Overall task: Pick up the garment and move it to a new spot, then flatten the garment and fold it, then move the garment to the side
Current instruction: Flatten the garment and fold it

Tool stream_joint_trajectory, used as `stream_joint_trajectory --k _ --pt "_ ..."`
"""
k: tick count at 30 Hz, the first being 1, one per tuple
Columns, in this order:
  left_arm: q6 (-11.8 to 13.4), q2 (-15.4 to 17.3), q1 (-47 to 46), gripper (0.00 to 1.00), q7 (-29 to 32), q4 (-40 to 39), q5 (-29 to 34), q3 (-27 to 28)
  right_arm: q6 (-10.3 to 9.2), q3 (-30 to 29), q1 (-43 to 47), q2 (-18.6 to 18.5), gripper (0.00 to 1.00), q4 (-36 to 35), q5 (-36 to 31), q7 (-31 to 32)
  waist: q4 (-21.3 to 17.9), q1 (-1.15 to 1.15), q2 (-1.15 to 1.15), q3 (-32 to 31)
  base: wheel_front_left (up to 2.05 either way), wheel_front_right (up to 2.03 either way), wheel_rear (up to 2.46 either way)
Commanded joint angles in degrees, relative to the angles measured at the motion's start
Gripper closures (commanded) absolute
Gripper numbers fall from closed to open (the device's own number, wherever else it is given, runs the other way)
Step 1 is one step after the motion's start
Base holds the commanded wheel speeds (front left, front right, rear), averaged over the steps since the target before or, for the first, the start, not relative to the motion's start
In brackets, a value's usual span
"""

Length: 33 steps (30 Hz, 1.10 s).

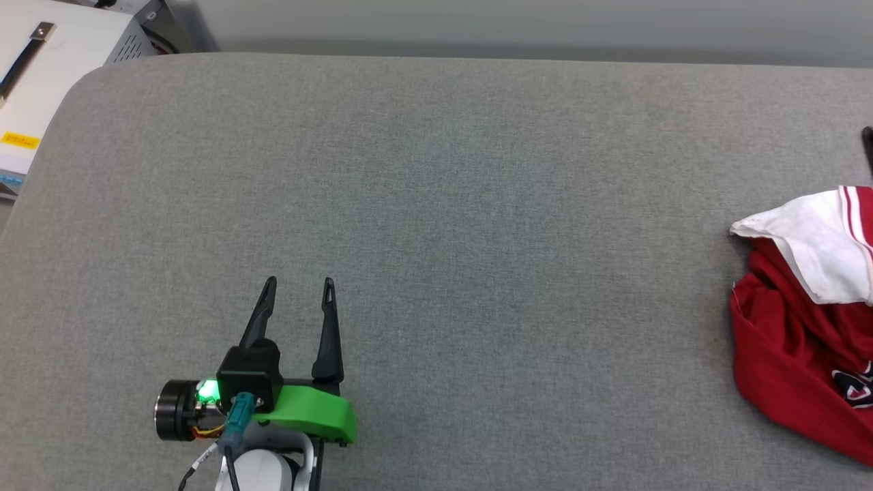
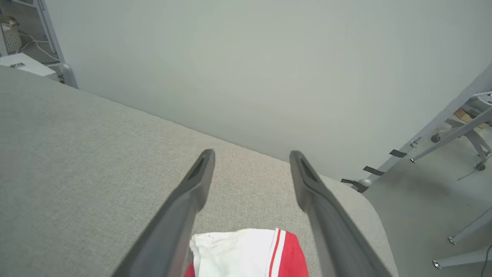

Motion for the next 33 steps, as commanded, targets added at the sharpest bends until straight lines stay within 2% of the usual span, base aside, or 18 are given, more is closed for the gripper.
stream_joint_trajectory --k 1,5,9,11,14,20,23,25,26,33 --pt "0.0 -0.1 -1.1 0.00 -0.3 -0.6 0.7 -0.3 -0.03 2.9 -1.8 -2.1 0.00 -0.3 1.9 4.2 1.0 0.00 0.00 1.1 0.00 0.00 0.00" --pt "0.1 -0.1 -2.3 0.00 -0.3 -1.6 0.8 -1.4 -0.03 11.9 -5.0 -9.4 0.00 1.1 8.0 16.7 2.2 0.00 0.00 2.6 0.00 0.00 0.00" --pt "0.4 -0.1 -3.6 0.00 -0.3 -2.7 0.6 -2.3 -0.03 18.5 -8.3 -13.7 0.00 4.2 13.7 26.0 3.4 0.00 0.00 4.6 0.00 0.00 0.00" --pt "0.6 -0.1 -4.3 0.00 -0.3 -3.1 0.5 -2.8 -0.03 21.1 -10.0 -14.7 0.00 6.3 15.2 28.6 4.0 0.00 0.00 5.7 0.00 0.00 0.00" --pt "1.0 -0.1 -5.2 0.00 -0.3 -3.7 0.2 -3.5 -0.03 24.7 -12.2 -15.4 0.00 10.5 15.8 29.9 4.9 0.00 0.00 7.6 0.00 0.00 0.00" --pt "1.9 -0.1 -6.7 0.00 -0.3 -4.2 -0.3 -4.6 -0.03 32.2 -14.1 -13.9 0.00 21.1 15.5 29.5 6.0 0.00 0.00 10.9 0.00 0.00 0.00" --pt "2.1 -0.1 -7.0 0.00 -0.3 -4.2 -0.3 -4.7 -0.03 34.0 -13.9 -13.2 0.00 25.6 16.6 28.4 6.0 0.00 0.00 11.2 0.00 0.00 0.00" --pt "2.1 -0.1 -7.1 0.00 -0.3 -4.1 -0.3 -4.4 -0.03 34.2 -14.0 -12.6 0.63 27.9 18.2 26.7 5.8 0.00 0.00 11.1 0.00 0.00 0.00" --pt "2.2 -0.1 -7.0 0.00 -0.3 -4.0 -0.2 -4.2 -0.03 34.2 -14.3 -12.4 1.00 28.4 18.6 25.5 5.6 0.00 0.00 11.0 0.00 0.00 0.00" --pt "1.9 -0.1 -6.2 0.00 -0.3 -3.7 0.3 -3.3 -0.03 32.3 -15.8 -12.8 1.00 26.9 21.3 14.3 4.0 0.00 0.00 8.1 0.00 0.00 0.00"
